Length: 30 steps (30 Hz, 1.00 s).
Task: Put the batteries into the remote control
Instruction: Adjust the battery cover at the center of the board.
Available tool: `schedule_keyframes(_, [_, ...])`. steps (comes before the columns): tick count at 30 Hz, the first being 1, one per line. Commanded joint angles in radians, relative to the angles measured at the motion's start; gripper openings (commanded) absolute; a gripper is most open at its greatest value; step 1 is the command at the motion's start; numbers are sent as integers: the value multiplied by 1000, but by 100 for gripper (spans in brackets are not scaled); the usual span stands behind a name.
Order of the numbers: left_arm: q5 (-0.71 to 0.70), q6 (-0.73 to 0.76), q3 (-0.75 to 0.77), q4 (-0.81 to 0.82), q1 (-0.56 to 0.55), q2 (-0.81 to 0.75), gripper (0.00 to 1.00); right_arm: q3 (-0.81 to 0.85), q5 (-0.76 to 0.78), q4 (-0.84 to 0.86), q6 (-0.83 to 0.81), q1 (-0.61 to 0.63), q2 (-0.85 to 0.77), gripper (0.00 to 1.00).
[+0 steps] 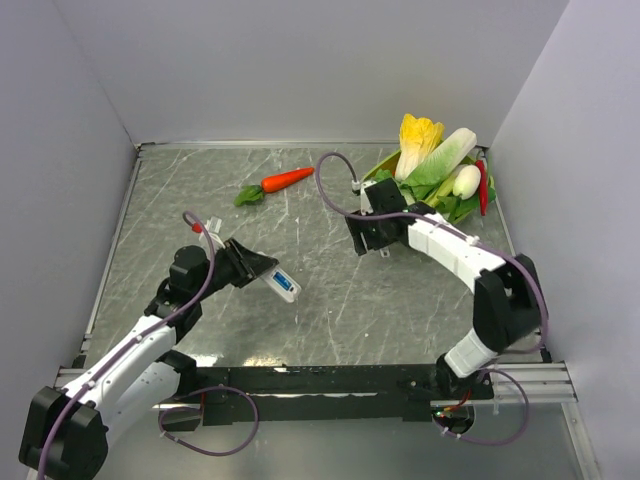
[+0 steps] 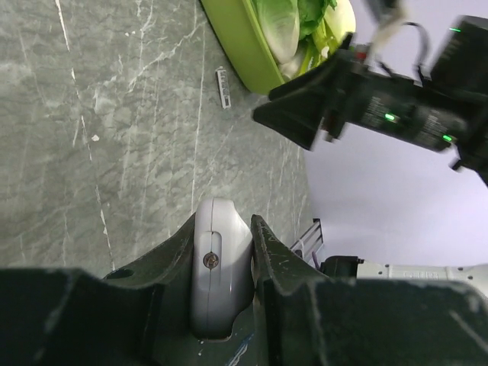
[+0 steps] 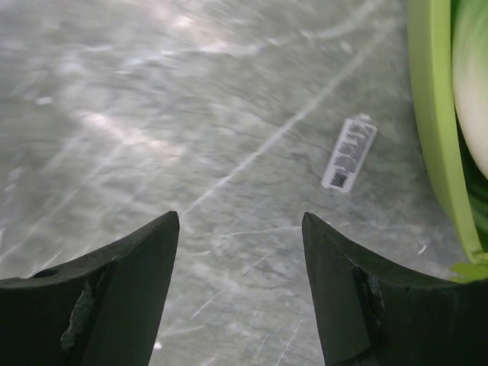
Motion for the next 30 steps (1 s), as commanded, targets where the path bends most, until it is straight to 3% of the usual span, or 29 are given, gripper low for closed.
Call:
schedule_keyframes(1, [33,5,-15,68,8,-26,1,61,99,-27,97,-39,112,73])
schedule_keyframes(8, [39,8,-15,62,11,-38,1,147,147,-47,151,-85,282,73])
schedule_keyframes(16, [47,3,-22,76,12,-27,1,193,141,-77,200,-127,371,70])
schedule_keyframes(30, [50,2,-25,67,14,-36,1,184,9,-134,160,-128,415,60])
